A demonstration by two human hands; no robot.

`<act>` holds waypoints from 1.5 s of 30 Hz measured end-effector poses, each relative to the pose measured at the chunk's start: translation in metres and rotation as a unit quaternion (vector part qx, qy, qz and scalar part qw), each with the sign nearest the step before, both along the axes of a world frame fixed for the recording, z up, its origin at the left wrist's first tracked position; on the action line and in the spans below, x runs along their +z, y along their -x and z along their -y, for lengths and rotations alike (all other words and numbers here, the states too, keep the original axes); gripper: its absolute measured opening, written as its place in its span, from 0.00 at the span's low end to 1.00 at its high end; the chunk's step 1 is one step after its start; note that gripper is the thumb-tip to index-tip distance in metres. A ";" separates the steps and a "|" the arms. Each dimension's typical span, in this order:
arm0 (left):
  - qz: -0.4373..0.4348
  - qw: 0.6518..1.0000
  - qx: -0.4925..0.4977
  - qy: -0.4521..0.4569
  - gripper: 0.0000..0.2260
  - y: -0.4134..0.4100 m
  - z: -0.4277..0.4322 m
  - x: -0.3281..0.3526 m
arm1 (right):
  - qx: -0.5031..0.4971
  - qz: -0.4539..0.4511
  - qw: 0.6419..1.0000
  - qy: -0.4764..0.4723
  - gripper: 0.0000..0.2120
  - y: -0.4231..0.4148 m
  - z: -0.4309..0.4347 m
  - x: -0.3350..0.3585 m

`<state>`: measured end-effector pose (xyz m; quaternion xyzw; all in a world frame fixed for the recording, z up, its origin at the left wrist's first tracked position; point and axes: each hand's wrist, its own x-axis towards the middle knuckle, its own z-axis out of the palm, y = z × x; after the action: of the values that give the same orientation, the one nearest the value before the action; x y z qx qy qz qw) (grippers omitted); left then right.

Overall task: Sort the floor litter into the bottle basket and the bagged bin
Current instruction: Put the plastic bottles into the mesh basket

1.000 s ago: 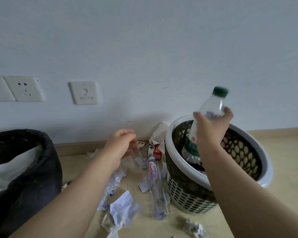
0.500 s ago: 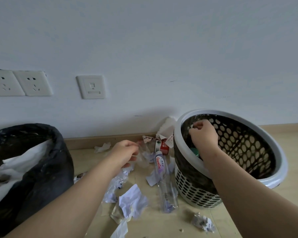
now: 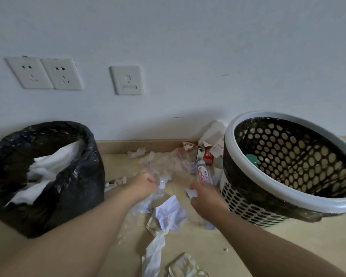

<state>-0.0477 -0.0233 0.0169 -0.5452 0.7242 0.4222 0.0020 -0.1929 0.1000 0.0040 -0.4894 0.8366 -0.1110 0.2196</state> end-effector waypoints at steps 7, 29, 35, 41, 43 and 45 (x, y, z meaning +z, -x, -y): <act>0.097 0.992 -0.082 0.016 0.04 -0.033 -0.016 -0.032 | -0.067 0.027 0.982 -0.174 0.28 0.004 -0.039 -0.044; 0.206 0.941 -0.082 0.257 0.14 -0.045 -0.012 -0.029 | 0.009 -0.165 0.973 -0.159 0.21 -0.035 -0.023 -0.044; 0.161 0.973 -0.135 0.092 0.25 -0.062 -0.005 -0.043 | 0.064 -0.152 0.972 -0.167 0.25 -0.041 -0.026 -0.046; 0.223 0.956 -0.190 0.029 0.29 -0.072 -0.006 -0.050 | 0.020 -0.098 0.976 -0.194 0.21 -0.036 -0.026 -0.045; 0.232 0.955 -0.185 0.021 0.28 -0.072 -0.007 -0.049 | -0.009 -0.077 0.977 -0.200 0.19 -0.032 -0.030 -0.045; 0.234 0.955 -0.181 0.021 0.27 -0.071 -0.008 -0.048 | -0.040 -0.059 0.976 -0.206 0.22 -0.029 -0.035 -0.047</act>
<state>0.0233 -0.0152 -0.0315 -0.4885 0.7987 0.2599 0.2363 -0.1641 0.1355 -0.0431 -0.4058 0.8718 0.0843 0.2611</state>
